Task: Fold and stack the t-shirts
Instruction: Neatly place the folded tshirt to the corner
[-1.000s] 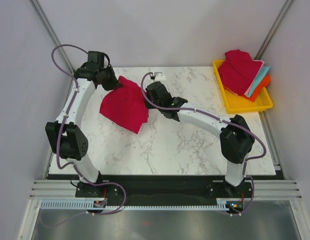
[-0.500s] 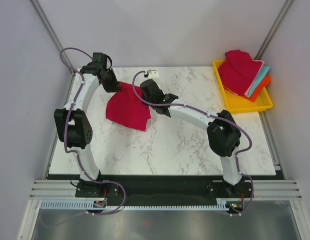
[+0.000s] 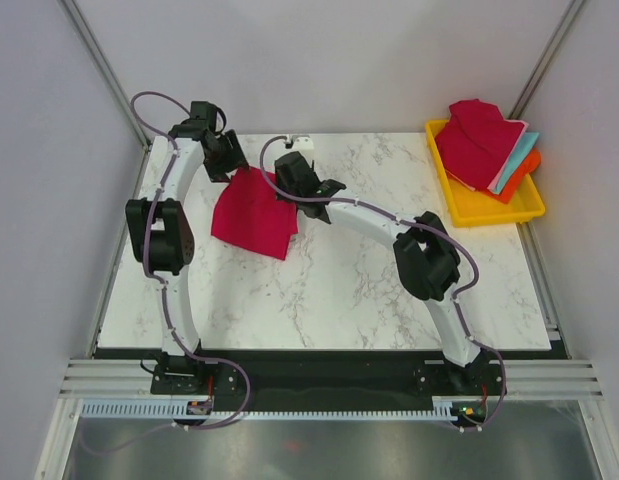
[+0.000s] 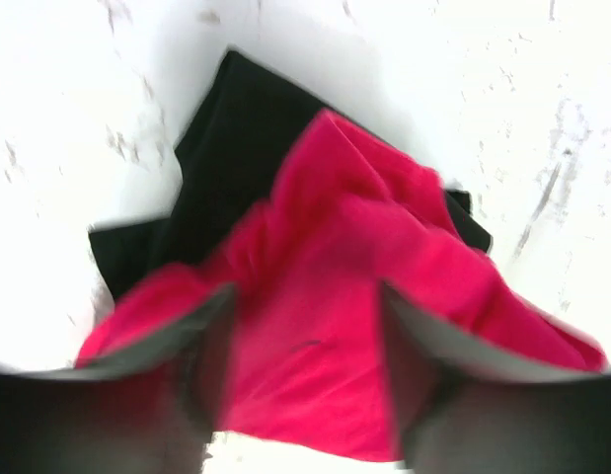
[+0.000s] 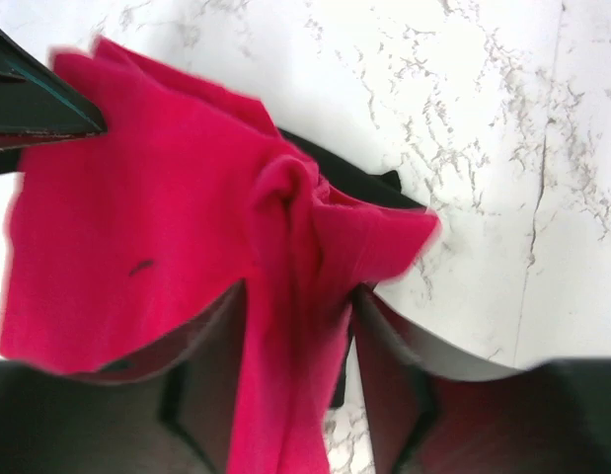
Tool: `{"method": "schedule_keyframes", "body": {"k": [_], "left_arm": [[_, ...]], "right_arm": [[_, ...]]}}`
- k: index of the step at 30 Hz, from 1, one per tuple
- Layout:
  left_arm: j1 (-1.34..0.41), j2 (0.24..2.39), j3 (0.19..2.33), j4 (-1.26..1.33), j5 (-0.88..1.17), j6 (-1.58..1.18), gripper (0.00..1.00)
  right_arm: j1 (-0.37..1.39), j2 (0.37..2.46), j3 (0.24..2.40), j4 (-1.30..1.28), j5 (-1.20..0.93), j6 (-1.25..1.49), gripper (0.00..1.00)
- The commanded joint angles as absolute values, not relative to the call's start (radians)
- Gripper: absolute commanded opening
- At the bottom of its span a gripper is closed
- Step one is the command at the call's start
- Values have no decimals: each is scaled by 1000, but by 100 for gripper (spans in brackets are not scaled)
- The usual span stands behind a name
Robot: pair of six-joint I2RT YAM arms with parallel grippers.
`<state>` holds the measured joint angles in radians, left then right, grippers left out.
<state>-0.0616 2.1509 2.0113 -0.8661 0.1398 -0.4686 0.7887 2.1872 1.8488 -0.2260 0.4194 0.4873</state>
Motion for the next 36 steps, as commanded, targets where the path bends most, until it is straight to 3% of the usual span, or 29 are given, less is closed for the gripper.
{"method": "schedule_keyframes", "body": {"k": [1,2,3,9,16,24,29,36], "left_arm": [[-49,2227,2111,-848,130,-430,75],[-49,2239,2115,-847,124,-430,94],[-48,2247,2124,-845,126,-426,94],[-48,2212,2135,-835,138,-423,90],[-69,2132,2076,-808,209,-469,76],[-230,2056,1922,-698,190,-511,77],[-386,2095,1931,-676,130,-515,86],[-414,2163,1911,-676,115,-555,86]], "right_arm": [[752,2238,1919,-228,434,486,61],[747,2243,1928,-247,443,486,75],[744,2243,1927,-247,446,483,77],[732,2186,1881,-247,457,437,76],[695,2034,1720,-226,394,428,64],[609,1703,1306,-123,310,509,64],[600,1534,1053,-51,296,548,69],[592,1414,928,-8,273,566,70]]}}
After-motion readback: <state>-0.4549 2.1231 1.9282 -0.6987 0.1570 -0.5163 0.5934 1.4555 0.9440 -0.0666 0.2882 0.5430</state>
